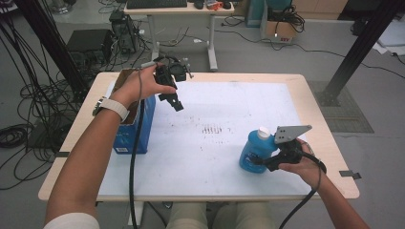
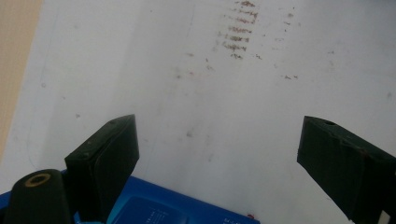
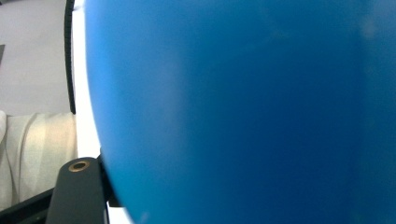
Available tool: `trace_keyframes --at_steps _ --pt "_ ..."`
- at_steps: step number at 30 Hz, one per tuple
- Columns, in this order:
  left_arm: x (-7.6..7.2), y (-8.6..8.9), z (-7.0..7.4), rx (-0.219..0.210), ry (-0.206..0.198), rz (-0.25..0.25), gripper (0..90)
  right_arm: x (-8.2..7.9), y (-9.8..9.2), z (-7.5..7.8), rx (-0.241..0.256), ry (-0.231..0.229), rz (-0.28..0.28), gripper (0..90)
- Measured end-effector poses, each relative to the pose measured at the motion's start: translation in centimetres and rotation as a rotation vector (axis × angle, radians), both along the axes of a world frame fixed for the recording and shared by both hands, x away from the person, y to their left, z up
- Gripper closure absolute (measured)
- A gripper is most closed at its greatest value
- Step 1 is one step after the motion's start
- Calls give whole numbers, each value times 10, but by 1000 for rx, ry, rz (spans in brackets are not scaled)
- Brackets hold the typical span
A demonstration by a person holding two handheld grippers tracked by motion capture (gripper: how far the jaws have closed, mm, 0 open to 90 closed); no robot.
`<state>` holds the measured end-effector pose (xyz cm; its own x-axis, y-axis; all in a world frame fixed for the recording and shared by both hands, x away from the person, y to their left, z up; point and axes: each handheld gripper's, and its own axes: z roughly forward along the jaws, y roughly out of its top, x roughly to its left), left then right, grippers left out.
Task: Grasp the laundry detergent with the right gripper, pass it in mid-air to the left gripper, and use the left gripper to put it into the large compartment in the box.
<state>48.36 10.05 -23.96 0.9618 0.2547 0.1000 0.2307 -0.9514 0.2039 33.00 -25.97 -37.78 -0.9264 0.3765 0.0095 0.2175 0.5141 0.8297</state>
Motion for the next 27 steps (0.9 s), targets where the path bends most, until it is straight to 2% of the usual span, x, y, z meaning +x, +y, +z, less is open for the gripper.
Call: trace_keyframes --at_steps 2,11,27 --pt "0 0 0 0 -1 0 131 -1 0 0 -5 15 -8 292" --pt "0 -1 -1 1 0 2 134 0 1 -2 11 -5 4 358" --pt "1 -1 -2 3 3 5 136 2 0 -6 31 -1 10 416"
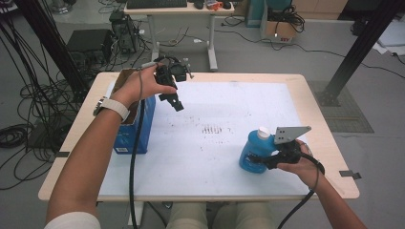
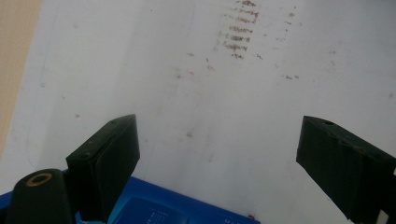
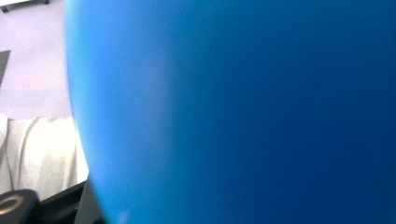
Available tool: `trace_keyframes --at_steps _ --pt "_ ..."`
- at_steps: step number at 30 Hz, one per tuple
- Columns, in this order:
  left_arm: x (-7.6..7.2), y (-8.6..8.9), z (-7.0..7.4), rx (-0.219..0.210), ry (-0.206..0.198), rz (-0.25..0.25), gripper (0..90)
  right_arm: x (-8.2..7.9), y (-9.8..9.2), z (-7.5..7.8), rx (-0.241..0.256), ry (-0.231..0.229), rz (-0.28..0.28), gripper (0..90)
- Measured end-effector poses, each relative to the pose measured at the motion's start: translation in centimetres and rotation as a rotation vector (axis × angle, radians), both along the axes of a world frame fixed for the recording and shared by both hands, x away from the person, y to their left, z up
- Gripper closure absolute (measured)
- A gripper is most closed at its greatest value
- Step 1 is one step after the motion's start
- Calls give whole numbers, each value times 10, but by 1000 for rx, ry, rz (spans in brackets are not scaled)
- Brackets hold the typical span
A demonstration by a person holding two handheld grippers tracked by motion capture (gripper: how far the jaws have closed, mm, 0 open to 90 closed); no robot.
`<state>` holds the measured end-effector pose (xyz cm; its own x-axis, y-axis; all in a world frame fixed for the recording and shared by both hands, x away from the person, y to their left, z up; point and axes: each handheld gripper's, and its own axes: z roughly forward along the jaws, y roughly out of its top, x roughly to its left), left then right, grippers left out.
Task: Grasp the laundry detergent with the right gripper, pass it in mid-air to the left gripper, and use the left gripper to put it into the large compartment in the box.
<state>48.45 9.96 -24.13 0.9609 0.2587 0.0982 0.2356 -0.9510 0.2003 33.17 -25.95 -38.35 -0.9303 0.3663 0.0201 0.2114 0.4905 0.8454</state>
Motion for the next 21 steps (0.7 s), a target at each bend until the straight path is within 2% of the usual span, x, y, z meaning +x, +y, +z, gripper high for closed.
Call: trace_keyframes --at_steps 4,9,11,19,21 --pt "0 -1 0 6 5 -1 136 -2 0 0 -7 14 -12 418" --pt "0 -3 0 0 1 -6 136 -2 0 0 -11 11 -9 420" --pt "0 -2 0 0 0 -7 136 -1 0 0 -5 -16 5 421" --pt "-1 -2 1 1 3 -2 138 -2 0 0 -2 6 -12 429" --pt "-1 -2 1 -2 -2 -4 138 -1 0 -1 2 -5 -4 430"
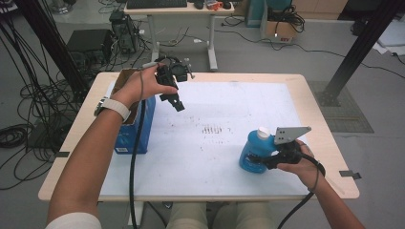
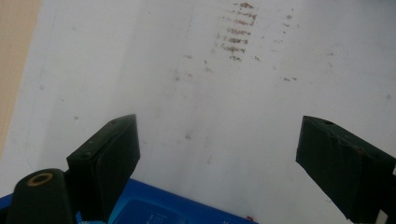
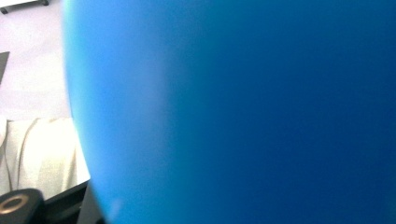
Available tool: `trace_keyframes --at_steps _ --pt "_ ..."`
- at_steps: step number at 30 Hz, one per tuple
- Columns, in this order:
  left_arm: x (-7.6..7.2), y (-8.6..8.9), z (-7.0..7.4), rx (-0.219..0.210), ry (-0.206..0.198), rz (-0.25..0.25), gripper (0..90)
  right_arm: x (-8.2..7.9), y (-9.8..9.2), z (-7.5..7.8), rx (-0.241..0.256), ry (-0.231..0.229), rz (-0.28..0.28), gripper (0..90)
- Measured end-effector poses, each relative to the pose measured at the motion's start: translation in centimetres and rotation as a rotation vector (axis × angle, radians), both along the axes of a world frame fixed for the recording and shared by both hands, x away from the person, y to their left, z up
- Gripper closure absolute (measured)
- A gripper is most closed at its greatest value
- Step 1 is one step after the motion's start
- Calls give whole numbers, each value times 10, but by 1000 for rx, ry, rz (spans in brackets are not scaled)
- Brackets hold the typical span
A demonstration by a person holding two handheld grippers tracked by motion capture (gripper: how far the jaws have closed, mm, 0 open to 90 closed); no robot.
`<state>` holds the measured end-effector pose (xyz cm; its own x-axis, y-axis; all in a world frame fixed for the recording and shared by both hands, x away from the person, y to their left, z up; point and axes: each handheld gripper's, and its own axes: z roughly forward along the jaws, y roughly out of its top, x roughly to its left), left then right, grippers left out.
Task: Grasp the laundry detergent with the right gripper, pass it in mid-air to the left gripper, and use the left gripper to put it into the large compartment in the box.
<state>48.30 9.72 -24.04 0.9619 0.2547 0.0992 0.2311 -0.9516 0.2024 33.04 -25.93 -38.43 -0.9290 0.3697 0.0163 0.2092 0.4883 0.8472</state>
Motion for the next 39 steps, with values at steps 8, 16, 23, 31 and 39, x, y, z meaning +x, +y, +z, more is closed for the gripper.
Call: trace_keyframes --at_steps 8,16,23,31,39 --pt "-1 0 0 -4 4 3 138 -1 0 1 -8 17 -12 437" --pt "-1 1 2 -2 -4 3 138 -1 0 1 -11 21 -10 437" --pt "-1 2 2 -4 0 10 138 -1 0 1 -10 26 -11 437" --pt "-1 3 2 -4 -4 11 138 0 0 1 -9 10 1 436" --pt "-2 4 3 -3 -5 10 138 0 0 2 -16 22 -3 435"
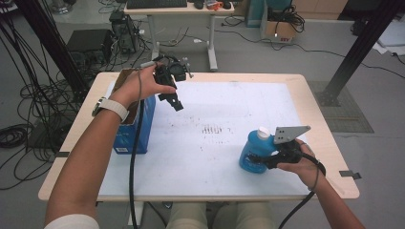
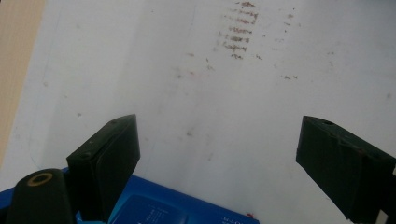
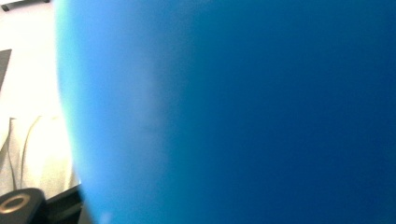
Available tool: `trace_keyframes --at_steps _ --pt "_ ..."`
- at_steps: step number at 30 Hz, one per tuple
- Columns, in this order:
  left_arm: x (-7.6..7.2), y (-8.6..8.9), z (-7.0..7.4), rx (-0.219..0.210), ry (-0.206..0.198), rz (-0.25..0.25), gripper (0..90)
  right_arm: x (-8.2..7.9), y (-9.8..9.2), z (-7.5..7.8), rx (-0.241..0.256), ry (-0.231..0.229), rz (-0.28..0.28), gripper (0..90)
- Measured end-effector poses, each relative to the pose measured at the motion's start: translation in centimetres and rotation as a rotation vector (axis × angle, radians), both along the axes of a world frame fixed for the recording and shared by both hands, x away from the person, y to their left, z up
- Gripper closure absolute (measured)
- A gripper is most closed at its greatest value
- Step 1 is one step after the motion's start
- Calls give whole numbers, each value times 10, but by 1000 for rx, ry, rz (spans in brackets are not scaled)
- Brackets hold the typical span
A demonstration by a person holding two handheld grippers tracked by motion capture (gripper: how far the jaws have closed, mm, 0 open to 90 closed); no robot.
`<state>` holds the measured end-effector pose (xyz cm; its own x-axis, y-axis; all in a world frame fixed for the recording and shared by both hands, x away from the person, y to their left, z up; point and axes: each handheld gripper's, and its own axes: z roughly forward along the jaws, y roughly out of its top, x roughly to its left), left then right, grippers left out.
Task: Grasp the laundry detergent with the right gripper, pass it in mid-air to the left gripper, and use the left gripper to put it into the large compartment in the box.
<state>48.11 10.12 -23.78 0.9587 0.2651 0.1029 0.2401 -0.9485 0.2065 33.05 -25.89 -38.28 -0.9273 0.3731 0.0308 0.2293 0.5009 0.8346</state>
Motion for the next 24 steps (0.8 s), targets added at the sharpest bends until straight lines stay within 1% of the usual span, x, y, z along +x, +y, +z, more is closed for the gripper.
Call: trace_keyframes --at_steps 10,14,18,22,23,24 --pt "-1 -2 0 3 1 0 138 1 0 0 -2 -2 5 435" --pt "-1 -3 0 -4 -4 -2 137 0 0 0 -1 -3 4 435" --pt "-2 -3 1 -1 -3 -4 137 1 0 0 1 -10 12 435" --pt "-3 -3 2 0 -7 -4 137 1 0 0 -2 -7 12 435" --pt "-3 -3 2 2 -8 -5 137 1 0 0 -5 2 7 435" --pt "-3 -3 2 2 -8 -6 138 1 0 0 -7 2 7 435"
